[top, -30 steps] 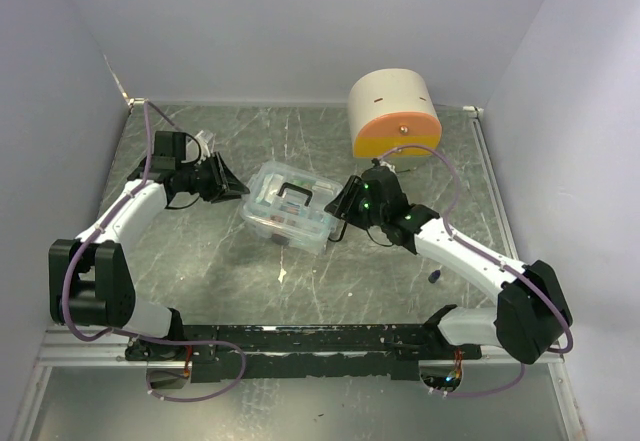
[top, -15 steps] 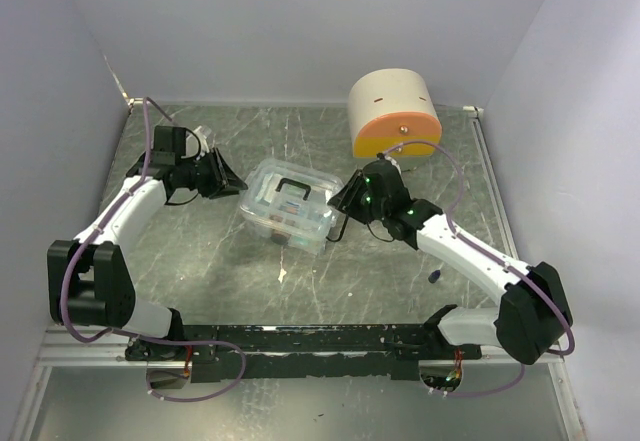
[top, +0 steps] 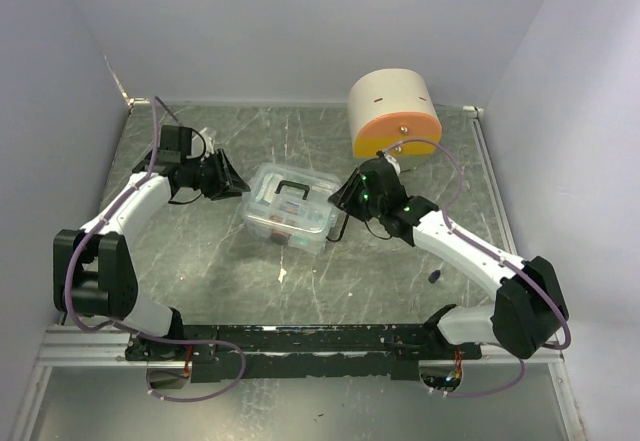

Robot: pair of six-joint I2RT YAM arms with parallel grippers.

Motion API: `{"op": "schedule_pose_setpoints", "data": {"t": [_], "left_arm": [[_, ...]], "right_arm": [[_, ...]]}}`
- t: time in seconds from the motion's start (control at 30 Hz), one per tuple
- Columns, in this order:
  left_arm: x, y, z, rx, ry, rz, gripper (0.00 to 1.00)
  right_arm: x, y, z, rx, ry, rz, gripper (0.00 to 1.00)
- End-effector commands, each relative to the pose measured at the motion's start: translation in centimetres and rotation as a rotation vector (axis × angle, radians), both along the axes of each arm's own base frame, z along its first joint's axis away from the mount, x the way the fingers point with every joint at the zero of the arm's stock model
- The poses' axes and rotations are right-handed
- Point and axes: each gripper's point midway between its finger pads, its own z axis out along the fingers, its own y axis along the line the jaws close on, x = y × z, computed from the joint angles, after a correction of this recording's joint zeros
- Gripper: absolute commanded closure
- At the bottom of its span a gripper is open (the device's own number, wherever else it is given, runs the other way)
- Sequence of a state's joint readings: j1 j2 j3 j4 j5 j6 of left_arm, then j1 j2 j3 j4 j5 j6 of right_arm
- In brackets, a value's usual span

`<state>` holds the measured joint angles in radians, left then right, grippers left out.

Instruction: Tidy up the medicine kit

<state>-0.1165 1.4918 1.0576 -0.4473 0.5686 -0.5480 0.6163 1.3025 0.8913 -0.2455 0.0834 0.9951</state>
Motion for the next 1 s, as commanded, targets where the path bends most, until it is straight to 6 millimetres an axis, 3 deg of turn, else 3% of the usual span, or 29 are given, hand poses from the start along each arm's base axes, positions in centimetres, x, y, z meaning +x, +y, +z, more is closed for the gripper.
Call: {"op": "schedule_pose_setpoints", "data": {"t": [0.0, 0.37, 0.5, 0.7, 0.83, 0.97], "left_arm": [[-0.1, -0.8, 0.7, 0.013, -0.034, -0.055, 0.52], [-0.4, -0.3, 0.3, 0.051, -0.042, -0.058, 0.43], [-0.1, -0.3, 0.5, 0.053, -0.048, -0.058, 0.43], [-0.3, 0.0, -1.2, 0.076, -0.012, -0.043, 0.54], [-1.0, 0.1, -2.6, 0.074, 0.027, -0.041, 0.63], [-2.0, -0.4, -3.1, 0.05, 0.05, -0.054, 0.67]], "right_arm": [[-0.4, -1.4, -1.6, -0.068, 0.03, -0.036, 0.64], [-1.8, -3.2, -3.8, -0.127, 0.075, -0.067, 0.52], [-1.6, -2.7, -3.6, -0.108, 0.052, -0.04, 0.53], [-1.5, -1.7, -3.8, -0.085, 0.051, 0.005, 0.59], [-1.7, -1.1, -4.3, -0.059, 0.054, 0.046, 0.69], [-1.4, -1.5, -4.8, -0.052, 0.047, 0.057, 0.71]]}}
